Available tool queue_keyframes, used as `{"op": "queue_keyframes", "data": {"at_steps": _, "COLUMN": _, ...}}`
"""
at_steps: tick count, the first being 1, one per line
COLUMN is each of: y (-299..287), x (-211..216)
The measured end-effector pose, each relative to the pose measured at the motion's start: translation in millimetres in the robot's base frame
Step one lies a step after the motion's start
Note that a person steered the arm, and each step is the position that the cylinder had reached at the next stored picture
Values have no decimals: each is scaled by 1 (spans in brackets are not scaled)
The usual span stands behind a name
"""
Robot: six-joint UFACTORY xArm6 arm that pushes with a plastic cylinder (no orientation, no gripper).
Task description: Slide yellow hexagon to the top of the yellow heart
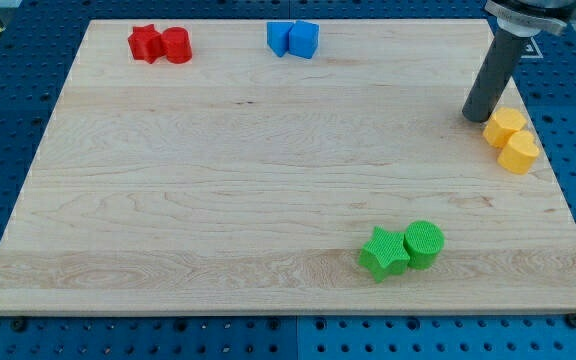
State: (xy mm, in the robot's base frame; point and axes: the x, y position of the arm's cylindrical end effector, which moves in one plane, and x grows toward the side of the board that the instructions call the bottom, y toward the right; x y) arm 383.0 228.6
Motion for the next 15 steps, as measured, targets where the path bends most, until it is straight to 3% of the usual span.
{"op": "queue_keyframes", "data": {"at_steps": 3, "y": 0, "x": -46}}
{"op": "queue_keyframes", "data": {"at_steps": 5, "y": 60, "x": -50}}
{"op": "queue_keyframes", "data": {"at_steps": 6, "y": 97, "x": -22}}
{"op": "queue_keyframes", "data": {"at_steps": 7, "y": 110, "x": 38}}
{"op": "queue_keyframes", "data": {"at_steps": 8, "y": 109, "x": 69}}
{"op": "queue_keyframes", "data": {"at_steps": 12, "y": -6, "x": 84}}
{"op": "queue_keyframes", "data": {"at_steps": 15, "y": 113, "x": 105}}
